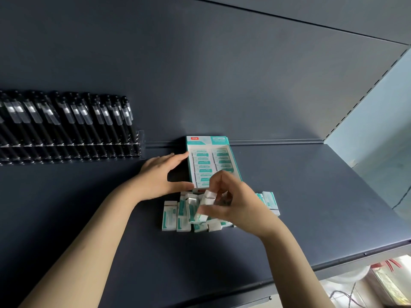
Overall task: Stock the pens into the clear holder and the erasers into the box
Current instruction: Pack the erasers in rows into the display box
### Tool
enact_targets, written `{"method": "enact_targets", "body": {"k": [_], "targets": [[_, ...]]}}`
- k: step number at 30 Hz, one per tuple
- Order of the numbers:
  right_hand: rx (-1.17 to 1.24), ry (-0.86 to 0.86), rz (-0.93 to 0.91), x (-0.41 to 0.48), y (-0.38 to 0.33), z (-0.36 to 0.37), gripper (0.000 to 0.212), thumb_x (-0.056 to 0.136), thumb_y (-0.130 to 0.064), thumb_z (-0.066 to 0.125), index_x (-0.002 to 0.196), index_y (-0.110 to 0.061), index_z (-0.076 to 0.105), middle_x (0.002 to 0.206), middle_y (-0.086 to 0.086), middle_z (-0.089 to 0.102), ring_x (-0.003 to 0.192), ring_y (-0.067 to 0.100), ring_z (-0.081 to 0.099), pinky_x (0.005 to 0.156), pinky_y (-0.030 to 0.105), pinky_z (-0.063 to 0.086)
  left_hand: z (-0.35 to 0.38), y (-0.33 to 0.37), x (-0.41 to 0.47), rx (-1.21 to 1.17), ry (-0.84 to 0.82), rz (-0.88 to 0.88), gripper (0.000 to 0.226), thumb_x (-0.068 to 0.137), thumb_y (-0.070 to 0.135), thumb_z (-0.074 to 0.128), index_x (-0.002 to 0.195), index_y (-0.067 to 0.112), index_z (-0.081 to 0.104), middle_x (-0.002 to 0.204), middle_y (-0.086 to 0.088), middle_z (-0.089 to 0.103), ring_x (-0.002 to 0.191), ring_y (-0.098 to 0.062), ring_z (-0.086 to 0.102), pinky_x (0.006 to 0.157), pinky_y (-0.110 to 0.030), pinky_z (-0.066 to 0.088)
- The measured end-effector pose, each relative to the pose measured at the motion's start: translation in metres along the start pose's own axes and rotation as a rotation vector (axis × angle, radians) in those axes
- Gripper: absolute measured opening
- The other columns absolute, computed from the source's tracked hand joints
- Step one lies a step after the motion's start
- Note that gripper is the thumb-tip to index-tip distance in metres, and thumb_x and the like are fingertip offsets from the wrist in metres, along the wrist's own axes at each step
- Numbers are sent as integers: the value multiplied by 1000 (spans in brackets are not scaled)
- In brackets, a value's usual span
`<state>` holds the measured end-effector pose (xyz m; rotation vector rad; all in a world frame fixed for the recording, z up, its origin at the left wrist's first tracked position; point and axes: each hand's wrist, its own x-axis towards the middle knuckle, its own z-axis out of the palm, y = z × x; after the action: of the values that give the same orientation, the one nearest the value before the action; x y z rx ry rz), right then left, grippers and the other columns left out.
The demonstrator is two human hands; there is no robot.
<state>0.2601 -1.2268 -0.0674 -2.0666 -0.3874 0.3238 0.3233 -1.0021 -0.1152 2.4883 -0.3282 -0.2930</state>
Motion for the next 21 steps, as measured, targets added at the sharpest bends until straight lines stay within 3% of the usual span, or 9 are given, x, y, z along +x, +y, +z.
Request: {"method": "enact_targets", "body": {"k": [4,8,12,17,21], "targets": [[334,125,30,0,4,-14,32,82,4,72,103,-11,54,103,9,68,81,19,66,74,42,60,3,-9,4,-28,0,15,110,52,95,48,148,53,15,159,6,27,147,-11,20,120,-37,11],[551,288,51,7,15,-26,25,88,10,60,104,-9,56,111,5,71,94,25,71,78,39,60,6,-16,8,-20,3,2,113,44,103,39,145,60,11,159,6,27,148,-12,16,120,-39,10],[757,337,89,14,24,-37,28,93,9,52,112,-9,61,112,7,70,102,27,68,89,36,58,6,-17,8,-21,-5,2,107,51,96,46,146,59,10,161,6,23,148,-13,18,120,-40,8],[680,316,135,25,23,-50,20,96,7,49,108,-9,52,110,8,73,102,28,68,93,39,56,4,-12,6,-21,-6,-5,106,53,91,47,147,57,12,161,4,22,149,-15,15,120,-38,9],[478,248,167,35,25,-59,22,101,-9,49,104,-17,69,102,1,73,100,22,65,90,38,57,2,-8,3,-14,-20,-17,107,53,90,45,148,55,12,161,6,21,149,-18,8,119,-38,8]]}}
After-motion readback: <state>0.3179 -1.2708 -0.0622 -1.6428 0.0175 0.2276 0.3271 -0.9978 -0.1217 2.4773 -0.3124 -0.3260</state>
